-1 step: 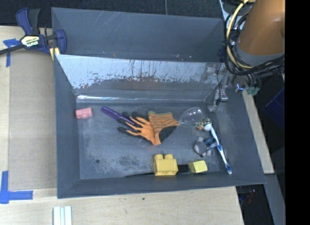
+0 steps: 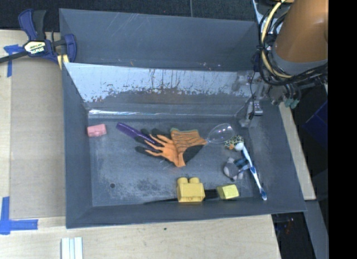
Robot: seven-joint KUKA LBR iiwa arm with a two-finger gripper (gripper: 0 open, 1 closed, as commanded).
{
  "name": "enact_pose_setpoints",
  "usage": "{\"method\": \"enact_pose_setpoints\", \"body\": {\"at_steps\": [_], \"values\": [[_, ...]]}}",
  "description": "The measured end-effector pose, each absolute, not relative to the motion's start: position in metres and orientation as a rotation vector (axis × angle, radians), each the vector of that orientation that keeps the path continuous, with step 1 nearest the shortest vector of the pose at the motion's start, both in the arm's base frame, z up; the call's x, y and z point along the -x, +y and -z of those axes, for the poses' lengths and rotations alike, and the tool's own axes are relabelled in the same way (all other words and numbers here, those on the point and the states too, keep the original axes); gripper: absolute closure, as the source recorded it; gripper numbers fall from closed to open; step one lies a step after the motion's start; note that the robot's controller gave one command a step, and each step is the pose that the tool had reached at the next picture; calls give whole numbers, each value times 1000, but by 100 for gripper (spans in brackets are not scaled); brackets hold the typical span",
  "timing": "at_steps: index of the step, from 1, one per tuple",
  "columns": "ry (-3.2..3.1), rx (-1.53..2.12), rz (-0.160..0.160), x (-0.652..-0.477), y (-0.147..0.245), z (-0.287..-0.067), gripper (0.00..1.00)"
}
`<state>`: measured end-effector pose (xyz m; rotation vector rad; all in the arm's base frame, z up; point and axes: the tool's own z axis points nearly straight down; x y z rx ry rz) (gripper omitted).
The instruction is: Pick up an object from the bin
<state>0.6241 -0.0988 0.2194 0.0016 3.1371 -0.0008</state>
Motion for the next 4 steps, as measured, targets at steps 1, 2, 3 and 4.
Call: {"method": "enact_pose_setpoints", "body": {"at_steps": [1, 2, 3, 4], "values": [[3126, 230, 3, -621, -126, -150, 0], [3087, 486, 9, -608, -152, -153, 0], [3122, 234, 2, -617, -139, -134, 0], [3029, 752, -2, -592, -154, -72, 0]]}}
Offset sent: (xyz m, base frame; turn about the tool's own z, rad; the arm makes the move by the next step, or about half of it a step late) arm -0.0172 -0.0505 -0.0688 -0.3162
